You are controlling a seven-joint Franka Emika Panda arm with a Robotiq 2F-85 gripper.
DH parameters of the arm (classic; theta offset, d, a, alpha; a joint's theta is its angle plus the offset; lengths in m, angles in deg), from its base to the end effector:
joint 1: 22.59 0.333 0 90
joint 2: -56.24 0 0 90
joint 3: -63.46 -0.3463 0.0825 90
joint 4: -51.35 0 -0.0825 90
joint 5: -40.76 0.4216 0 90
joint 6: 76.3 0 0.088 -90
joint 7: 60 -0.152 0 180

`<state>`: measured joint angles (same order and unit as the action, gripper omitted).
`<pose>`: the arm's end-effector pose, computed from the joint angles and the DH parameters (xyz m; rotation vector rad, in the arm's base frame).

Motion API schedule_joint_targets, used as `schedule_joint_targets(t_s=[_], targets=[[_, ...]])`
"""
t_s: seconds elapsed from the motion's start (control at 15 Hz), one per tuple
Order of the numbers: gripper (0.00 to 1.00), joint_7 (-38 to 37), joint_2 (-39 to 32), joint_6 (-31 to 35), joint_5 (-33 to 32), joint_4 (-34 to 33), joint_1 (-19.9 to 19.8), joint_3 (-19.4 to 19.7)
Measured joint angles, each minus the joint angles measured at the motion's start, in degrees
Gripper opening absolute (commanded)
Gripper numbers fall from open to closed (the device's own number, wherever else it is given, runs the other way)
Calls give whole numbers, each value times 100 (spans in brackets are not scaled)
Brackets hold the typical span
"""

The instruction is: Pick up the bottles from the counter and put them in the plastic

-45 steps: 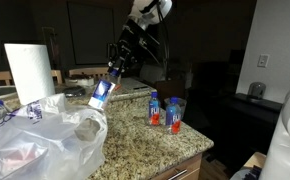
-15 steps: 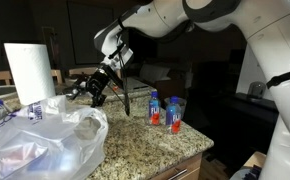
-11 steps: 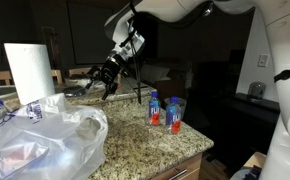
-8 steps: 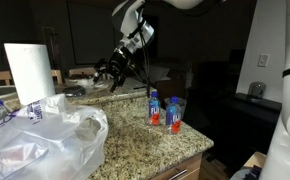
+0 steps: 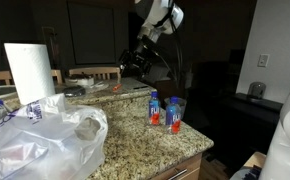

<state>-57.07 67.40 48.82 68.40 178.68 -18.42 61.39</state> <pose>0.5360 0.0934 0.4476 -2.7205 0.1227 -0.1962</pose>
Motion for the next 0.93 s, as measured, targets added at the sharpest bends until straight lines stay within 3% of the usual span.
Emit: schedule_joint_targets(t_s=[0.2,0.4,0.73,0.93], targets=[[100,-730,570,5,-907,280,-302,68],[100,-1465,681,179,-1725,403,-595,50],[100,-3197,115,561,-2991,642,-844,-229],[100,-3815,-310,548,-3197,625,-829,-306]])
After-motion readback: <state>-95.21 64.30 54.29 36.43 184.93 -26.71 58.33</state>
